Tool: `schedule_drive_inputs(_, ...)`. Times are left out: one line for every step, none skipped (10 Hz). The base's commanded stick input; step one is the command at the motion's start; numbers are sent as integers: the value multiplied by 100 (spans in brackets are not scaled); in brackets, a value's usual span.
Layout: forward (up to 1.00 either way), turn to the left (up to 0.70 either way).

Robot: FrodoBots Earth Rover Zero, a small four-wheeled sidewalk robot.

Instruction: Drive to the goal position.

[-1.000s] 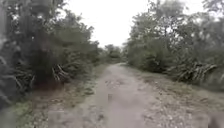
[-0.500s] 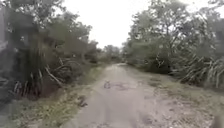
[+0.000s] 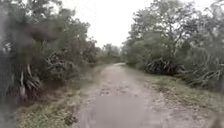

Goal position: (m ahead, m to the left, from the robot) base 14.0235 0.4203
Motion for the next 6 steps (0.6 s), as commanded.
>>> schedule_drive_inputs(70,0)
schedule_drive_inputs(70,0)
schedule_drive_inputs(70,0)
schedule_drive_inputs(70,0)
schedule_drive_inputs(70,0)
schedule_drive_inputs(70,0)
